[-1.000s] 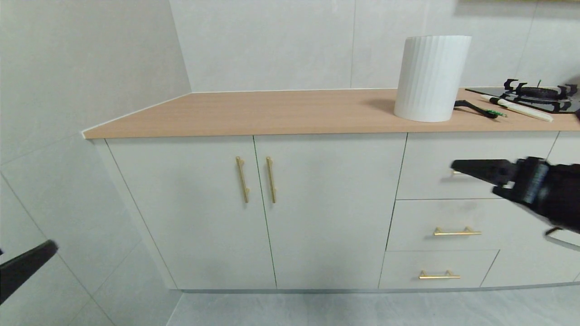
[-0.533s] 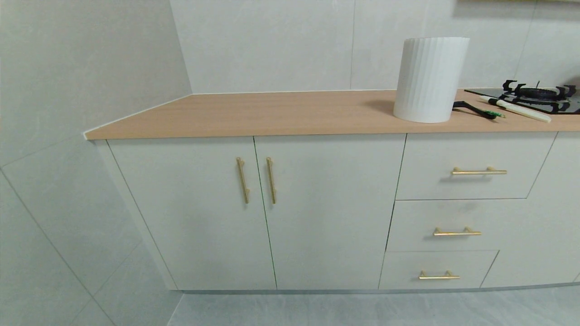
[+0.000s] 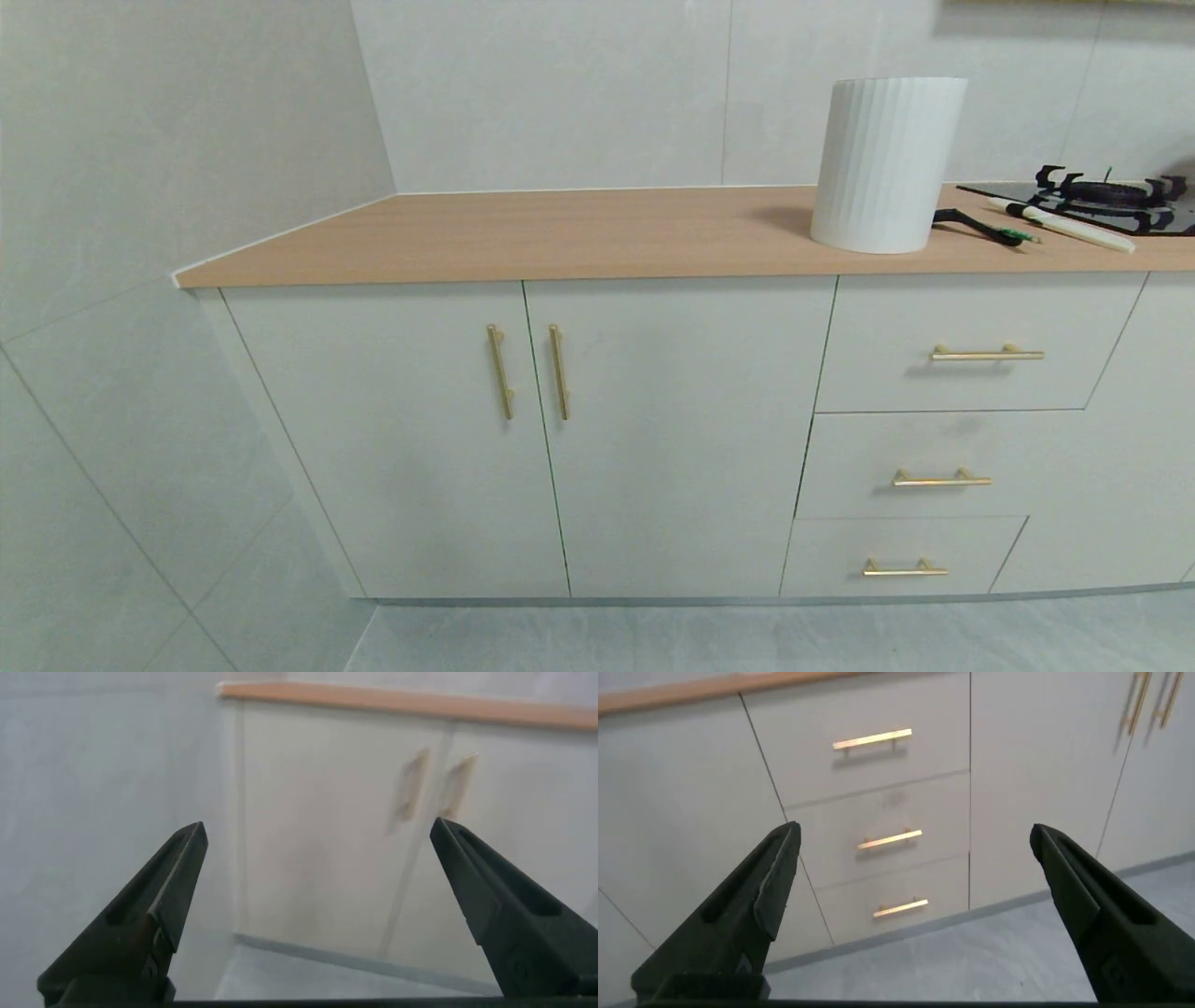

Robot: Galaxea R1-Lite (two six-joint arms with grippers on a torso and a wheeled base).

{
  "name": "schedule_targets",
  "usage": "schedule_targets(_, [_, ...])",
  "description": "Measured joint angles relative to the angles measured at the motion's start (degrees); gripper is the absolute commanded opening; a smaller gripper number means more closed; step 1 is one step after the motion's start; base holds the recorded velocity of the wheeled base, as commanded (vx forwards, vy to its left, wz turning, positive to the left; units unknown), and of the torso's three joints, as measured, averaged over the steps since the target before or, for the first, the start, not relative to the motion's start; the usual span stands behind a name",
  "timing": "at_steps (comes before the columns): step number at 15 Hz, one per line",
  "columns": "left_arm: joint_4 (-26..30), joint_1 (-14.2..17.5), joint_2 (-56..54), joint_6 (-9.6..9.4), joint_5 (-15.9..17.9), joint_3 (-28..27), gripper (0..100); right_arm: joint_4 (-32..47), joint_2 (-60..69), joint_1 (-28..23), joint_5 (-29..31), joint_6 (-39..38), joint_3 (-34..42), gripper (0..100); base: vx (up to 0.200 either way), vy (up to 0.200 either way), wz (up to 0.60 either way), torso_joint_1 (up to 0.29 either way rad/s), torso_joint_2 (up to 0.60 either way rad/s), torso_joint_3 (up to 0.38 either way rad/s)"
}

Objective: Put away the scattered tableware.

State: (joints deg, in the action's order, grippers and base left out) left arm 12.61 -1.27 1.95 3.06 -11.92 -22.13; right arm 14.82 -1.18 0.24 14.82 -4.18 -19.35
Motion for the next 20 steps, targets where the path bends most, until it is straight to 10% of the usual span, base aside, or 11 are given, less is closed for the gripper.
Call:
schedule_targets(5, [-12.98, 0.96, -1.79, -3.5, -1.1, 15.15, 100, -19.16, 1.18, -0.2, -3.8, 4.69, 15.41, 100, 0.0, 0.0, 0.0, 0.0, 0.0, 0.0])
schedule_targets(8, [-14.76, 1.0, -1.9, -4.89, 2.57, 21.0, 100, -17.8, 1.32, -0.15, -8.75, 6.31, 18.88, 100, 0.0, 0.0, 0.0, 0.0, 0.0, 0.0])
schedule_targets(12, [-12.58, 1.0, -1.93, -3.28, 10.81, 22.03, 100, -17.18, 1.34, -0.15, -11.48, 6.67, 19.25, 100, 0.0, 0.0, 0.0, 0.0, 0.0, 0.0])
schedule_targets(20, [-12.5, 1.0, -1.93, -3.38, 11.33, 22.13, 100, -14.9, 1.32, -0.13, -15.2, 5.63, 19.35, 100, 0.0, 0.0, 0.0, 0.0, 0.0, 0.0])
